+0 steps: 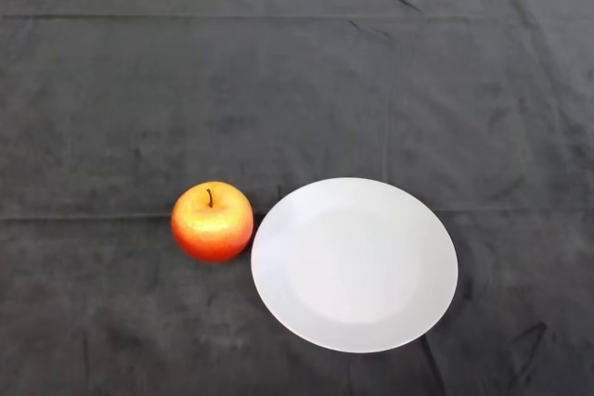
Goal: Move the apple to the plate
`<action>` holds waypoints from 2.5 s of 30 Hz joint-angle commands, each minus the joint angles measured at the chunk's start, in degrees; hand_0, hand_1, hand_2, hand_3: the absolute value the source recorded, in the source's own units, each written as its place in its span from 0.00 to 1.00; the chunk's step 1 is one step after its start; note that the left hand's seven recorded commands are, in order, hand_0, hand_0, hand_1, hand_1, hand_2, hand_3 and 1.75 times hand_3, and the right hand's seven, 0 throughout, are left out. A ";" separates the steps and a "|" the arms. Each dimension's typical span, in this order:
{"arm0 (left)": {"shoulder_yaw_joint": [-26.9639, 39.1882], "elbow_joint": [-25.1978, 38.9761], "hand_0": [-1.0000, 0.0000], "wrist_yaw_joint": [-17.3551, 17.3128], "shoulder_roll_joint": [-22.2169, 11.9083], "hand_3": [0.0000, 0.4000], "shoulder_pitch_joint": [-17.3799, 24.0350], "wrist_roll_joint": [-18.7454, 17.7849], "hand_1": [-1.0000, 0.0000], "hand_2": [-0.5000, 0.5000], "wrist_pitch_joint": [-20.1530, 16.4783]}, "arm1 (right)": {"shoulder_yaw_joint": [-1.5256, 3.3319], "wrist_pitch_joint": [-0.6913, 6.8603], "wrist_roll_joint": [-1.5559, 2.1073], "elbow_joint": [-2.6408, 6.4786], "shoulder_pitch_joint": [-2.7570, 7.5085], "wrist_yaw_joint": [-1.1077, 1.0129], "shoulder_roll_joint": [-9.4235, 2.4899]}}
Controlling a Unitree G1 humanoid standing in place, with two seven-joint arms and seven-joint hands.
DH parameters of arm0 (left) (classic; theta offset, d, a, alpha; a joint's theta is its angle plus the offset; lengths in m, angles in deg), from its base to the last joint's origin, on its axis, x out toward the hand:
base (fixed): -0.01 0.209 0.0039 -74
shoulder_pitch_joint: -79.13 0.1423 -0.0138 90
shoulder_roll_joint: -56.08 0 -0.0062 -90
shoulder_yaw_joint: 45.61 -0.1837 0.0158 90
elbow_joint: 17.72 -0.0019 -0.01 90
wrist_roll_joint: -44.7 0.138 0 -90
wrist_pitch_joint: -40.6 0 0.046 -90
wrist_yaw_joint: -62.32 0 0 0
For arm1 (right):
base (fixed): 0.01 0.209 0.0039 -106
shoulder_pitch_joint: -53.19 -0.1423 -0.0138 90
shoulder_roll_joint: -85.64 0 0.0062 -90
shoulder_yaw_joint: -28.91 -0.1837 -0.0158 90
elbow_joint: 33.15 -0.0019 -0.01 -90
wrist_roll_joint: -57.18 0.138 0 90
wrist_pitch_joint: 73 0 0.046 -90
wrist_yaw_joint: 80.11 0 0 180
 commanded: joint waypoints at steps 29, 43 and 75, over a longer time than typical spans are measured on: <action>-14.81 -0.23 1.00 -2.73 5.85 0.00 -7.50 19.12 1.00 0.50 12.30 | -0.92 -0.29 0.61 0.80 -0.93 -0.53 1.57; -23.27 0.75 1.00 -3.53 12.46 0.00 -8.52 28.76 1.00 0.50 15.85 | -0.92 -0.30 0.62 0.61 -0.85 -0.46 1.49; -43.54 11.11 1.00 -4.59 22.03 0.00 -3.85 45.17 1.00 0.50 16.95 | -0.93 -0.33 0.69 0.02 -0.62 -0.20 1.23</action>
